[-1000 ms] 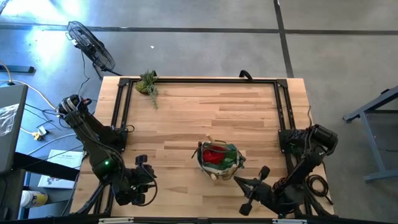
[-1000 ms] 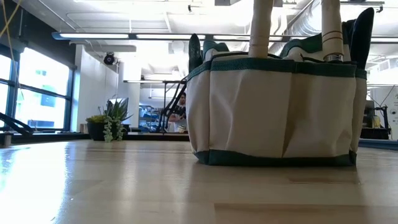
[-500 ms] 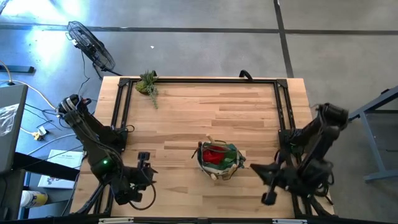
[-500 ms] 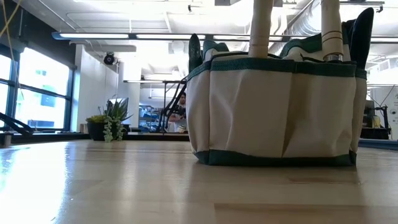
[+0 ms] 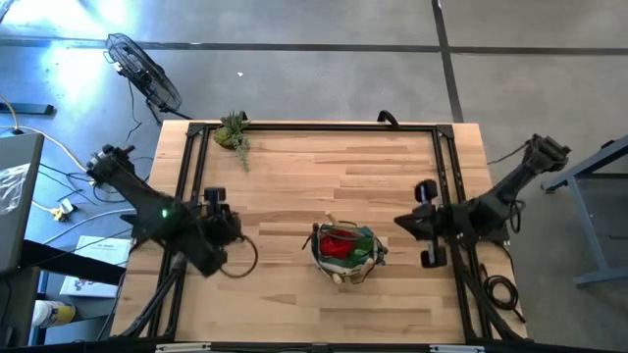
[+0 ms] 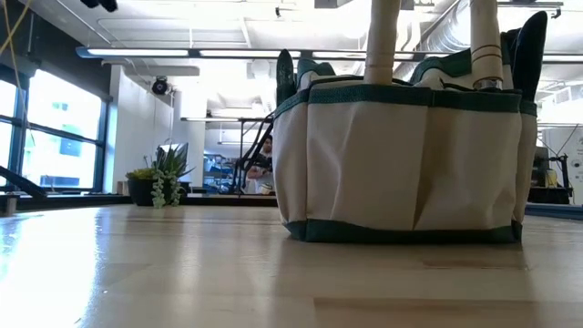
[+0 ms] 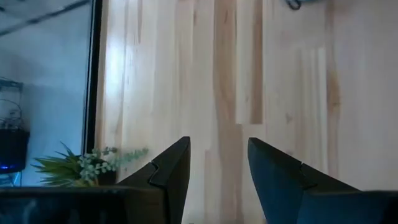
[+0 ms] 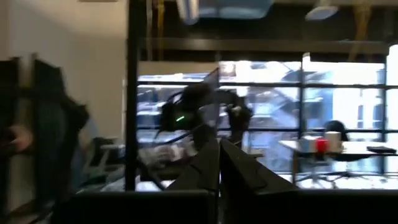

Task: Pick & Place Garden tools in Gardening bag
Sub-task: Return to Home Position

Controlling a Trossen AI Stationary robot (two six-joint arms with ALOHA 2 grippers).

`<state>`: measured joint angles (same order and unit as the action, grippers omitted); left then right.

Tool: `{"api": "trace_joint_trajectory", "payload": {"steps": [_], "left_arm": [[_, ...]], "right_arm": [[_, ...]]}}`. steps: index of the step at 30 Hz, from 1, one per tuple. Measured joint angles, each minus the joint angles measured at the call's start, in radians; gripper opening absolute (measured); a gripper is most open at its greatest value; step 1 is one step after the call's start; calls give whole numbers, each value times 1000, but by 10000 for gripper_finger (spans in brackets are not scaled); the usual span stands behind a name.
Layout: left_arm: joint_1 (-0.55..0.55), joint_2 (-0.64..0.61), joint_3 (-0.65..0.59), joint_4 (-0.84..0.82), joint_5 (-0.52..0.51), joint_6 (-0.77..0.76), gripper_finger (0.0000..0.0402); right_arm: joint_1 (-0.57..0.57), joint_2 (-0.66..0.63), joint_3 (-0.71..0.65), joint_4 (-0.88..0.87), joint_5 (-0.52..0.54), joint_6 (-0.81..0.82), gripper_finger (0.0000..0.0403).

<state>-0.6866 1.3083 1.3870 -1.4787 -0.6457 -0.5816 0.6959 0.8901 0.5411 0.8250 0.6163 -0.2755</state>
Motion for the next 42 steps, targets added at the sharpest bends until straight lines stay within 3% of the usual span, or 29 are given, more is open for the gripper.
{"api": "trace_joint_trajectory", "payload": {"steps": [4, 7, 10, 15, 21, 24, 28, 35, 42], "left_arm": [[118, -74, 4, 14, -9, 142, 152], [237, -123, -21, 75, -37, 243, 152], [380, -167, -69, 181, 14, 379, 152], [624, -233, -227, 494, 295, 636, 152], [829, -235, -445, 849, 584, 719, 152], [869, -232, -547, 1000, 712, 727, 152], [872, -232, -672, 1164, 825, 698, 152], [815, -241, -825, 1336, 815, 663, 152], [775, -240, -890, 1456, 833, 650, 152]], "right_arm": [[-109, -111, 0, -169, -152, 51, 3], [-142, -159, 0, -215, -151, -30, 3], [-177, -204, 0, -286, -156, -66, 3], [-265, -289, 1, -553, -246, 65, 3], [-368, -323, -6, -741, -378, 242, 3], [-390, -322, -44, -726, -415, 259, 3], [-380, -304, -160, -602, -314, 266, 3], [-376, -296, -385, -286, -337, 250, 3], [-392, -296, -514, -164, -312, 299, 3]]}}
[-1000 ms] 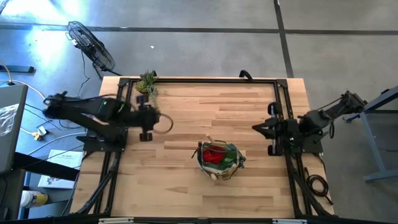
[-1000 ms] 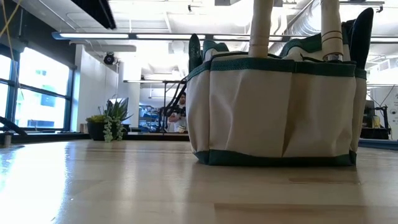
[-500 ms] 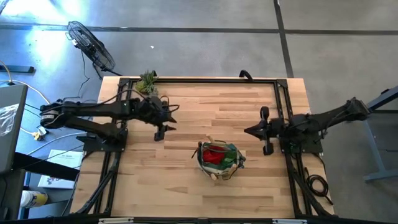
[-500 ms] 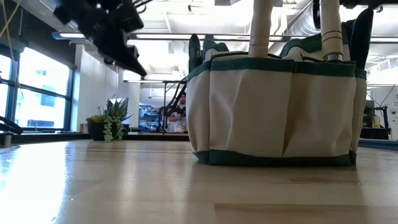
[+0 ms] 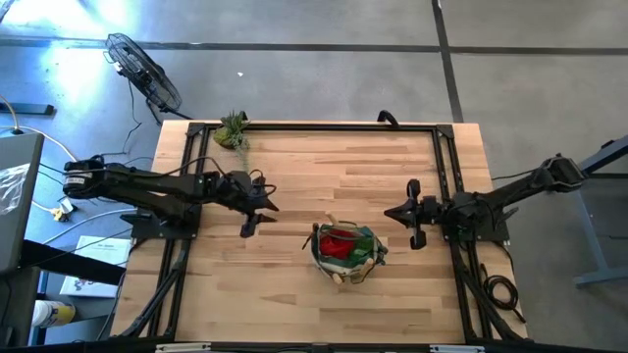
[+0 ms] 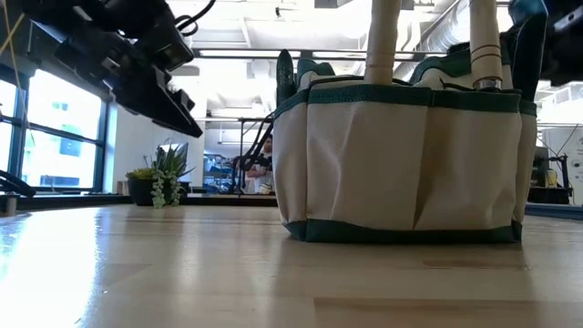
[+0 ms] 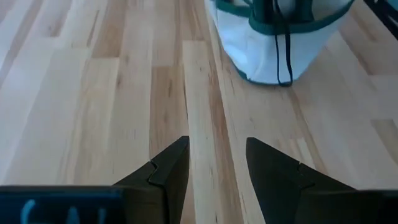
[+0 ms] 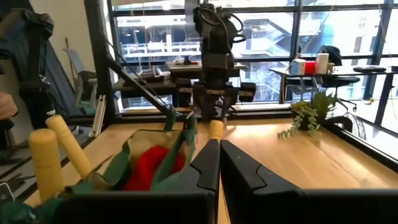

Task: Pick & Place Garden tools in Gardening bag
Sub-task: Return to Home Position

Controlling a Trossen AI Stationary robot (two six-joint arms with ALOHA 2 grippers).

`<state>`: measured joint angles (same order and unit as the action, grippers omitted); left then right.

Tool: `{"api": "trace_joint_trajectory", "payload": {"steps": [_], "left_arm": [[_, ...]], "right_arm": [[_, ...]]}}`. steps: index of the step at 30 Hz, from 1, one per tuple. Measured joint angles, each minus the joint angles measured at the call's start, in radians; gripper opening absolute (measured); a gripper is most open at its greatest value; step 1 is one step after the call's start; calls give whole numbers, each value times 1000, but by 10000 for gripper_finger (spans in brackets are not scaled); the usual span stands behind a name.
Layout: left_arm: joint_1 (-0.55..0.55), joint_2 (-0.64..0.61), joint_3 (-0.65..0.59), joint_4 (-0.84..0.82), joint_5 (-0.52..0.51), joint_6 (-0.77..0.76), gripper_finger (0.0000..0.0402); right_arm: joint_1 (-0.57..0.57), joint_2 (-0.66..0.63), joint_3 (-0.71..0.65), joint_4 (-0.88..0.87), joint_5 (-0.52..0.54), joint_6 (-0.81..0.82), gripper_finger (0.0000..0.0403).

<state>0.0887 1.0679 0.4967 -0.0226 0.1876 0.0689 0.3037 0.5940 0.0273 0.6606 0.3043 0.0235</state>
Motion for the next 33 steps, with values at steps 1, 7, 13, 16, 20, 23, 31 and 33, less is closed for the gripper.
{"api": "trace_joint_trajectory", "payload": {"steps": [1, 7, 13, 16, 20, 23, 31, 33], "left_arm": [[0, 0, -2, 0, 3, -1, 152], [1, 0, -2, 5, 52, -5, 152], [1, 0, -2, 21, 117, -5, 152], [1, 0, -2, 19, 121, -5, 152], [1, 0, -2, 13, 125, -5, 152], [1, 0, -1, 13, 139, -4, 152], [1, 0, -2, 14, 145, -4, 152], [0, 1, -1, 19, 144, -4, 152]], "right_arm": [[-6, 0, -12, 13, 0, 4, 3], [-31, 1, -18, -83, 0, 82, 3], [-36, -34, -19, -131, 11, 85, 3], [-36, -92, -19, -223, 25, 95, 3], [-36, -192, -19, -352, 62, 131, 3], [-36, -267, -19, -397, 56, 131, 3], [-36, -438, -18, -596, 18, 170, 3], [-35, -463, -17, -605, 18, 160, 3]]}}
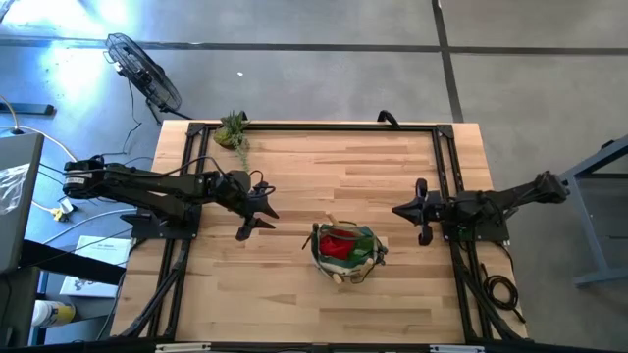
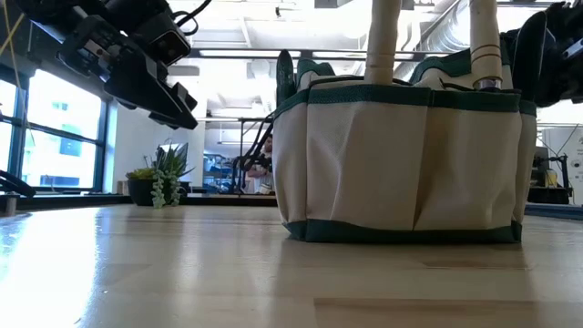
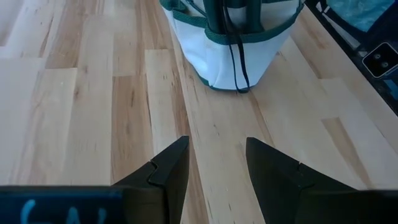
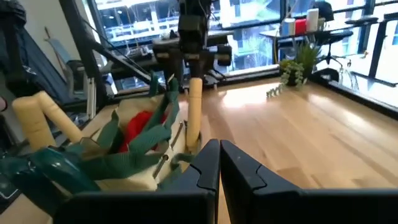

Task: Pick & Place Garden tools in Gardening bag
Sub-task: Return to Home Position

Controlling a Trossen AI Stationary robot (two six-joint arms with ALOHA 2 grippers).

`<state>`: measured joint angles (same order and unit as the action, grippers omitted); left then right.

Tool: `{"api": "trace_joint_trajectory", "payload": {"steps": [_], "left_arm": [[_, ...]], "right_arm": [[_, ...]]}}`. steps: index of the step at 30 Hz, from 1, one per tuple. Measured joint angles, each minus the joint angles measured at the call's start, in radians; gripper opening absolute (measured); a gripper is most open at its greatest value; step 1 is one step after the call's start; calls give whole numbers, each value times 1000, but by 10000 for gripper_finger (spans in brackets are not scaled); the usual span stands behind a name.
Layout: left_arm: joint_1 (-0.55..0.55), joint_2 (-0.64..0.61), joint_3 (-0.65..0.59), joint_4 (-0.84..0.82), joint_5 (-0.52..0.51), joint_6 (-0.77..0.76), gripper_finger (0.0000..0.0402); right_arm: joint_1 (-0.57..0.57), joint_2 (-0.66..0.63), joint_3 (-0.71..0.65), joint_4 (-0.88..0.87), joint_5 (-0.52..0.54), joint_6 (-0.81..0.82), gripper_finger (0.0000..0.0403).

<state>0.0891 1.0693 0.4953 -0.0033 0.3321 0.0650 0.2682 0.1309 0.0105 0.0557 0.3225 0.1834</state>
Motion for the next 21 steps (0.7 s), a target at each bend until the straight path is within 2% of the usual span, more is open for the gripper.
{"api": "trace_joint_trajectory", "payload": {"steps": [10, 13, 16, 21], "left_arm": [[0, 0, 0, 9, 5, 6, 152], [0, -4, 0, 23, 81, 36, 152], [-1, -46, 0, 28, 157, 36, 152], [2, -166, 1, -91, 148, 32, 152]], "right_arm": [[0, -24, 1, -11, 14, -57, 3], [0, -22, 2, -11, 13, -56, 3], [0, -22, 2, -12, 13, -55, 3], [0, -22, 2, -9, 13, -51, 3]]}}
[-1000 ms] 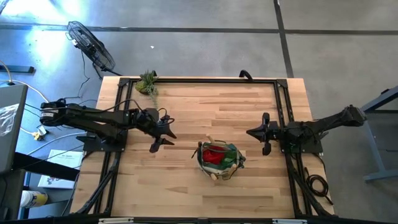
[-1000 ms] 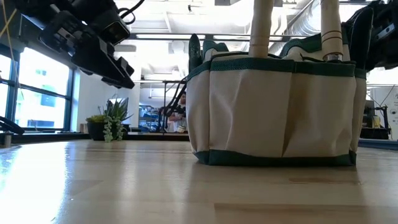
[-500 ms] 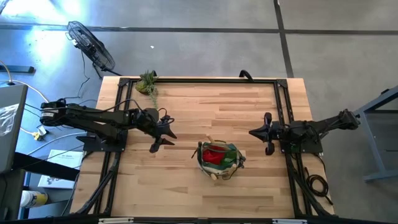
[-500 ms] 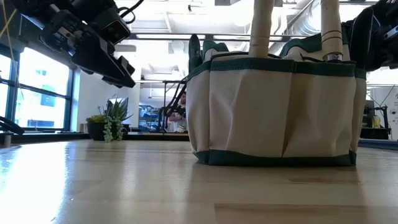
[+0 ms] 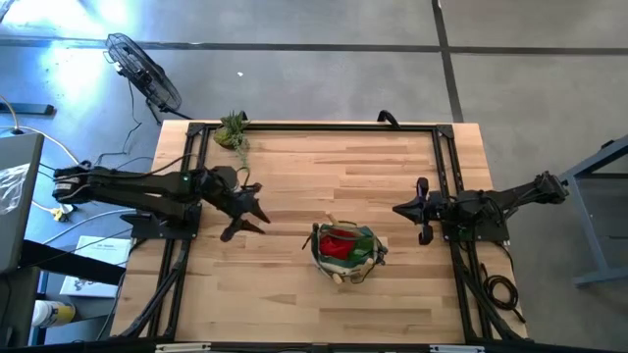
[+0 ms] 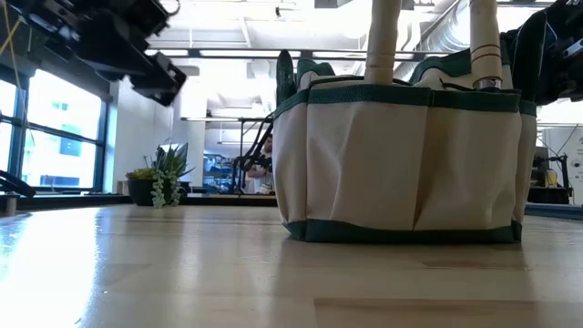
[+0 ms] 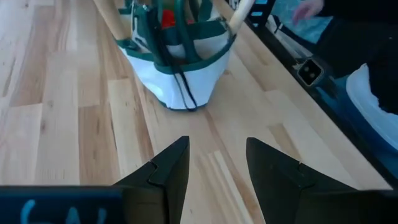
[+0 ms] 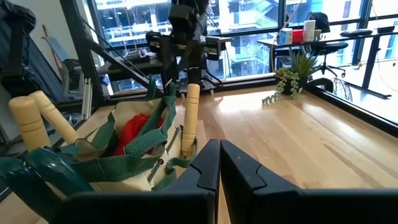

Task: Pick & Place Garden tools in Gardening bag
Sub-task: Return to Home Position

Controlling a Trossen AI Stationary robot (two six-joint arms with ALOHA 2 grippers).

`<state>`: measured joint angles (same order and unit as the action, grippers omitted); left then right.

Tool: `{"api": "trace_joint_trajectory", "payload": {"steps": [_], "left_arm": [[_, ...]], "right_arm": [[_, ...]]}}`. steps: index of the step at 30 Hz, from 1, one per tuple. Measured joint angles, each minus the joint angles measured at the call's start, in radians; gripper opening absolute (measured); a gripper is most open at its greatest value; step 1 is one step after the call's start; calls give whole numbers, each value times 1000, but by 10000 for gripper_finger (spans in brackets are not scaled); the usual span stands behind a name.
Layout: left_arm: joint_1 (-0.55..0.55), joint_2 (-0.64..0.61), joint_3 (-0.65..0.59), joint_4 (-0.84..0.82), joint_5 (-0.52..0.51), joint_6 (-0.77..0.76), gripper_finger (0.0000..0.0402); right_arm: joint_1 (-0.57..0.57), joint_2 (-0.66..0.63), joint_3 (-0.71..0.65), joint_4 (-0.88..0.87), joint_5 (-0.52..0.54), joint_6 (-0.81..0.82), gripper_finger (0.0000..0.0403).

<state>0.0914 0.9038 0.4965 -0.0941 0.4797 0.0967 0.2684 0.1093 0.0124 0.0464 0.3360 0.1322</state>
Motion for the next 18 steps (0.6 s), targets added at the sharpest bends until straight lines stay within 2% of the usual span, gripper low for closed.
{"api": "trace_joint_trajectory", "payload": {"steps": [5, 10, 13, 18], "left_arm": [[-2, -136, 0, -106, -22, -9, 152], [-2, -267, -1, -219, 33, -10, 152], [-2, -358, -1, -302, 18, -27, 152], [-3, -530, -62, -273, -11, -90, 127]], "right_arm": [[0, 1, 0, 13, 4, 1, 3], [0, 1, 0, 16, 4, 2, 3], [0, 1, 0, 18, 4, 2, 3], [0, 1, 0, 19, 4, 2, 3]]}}
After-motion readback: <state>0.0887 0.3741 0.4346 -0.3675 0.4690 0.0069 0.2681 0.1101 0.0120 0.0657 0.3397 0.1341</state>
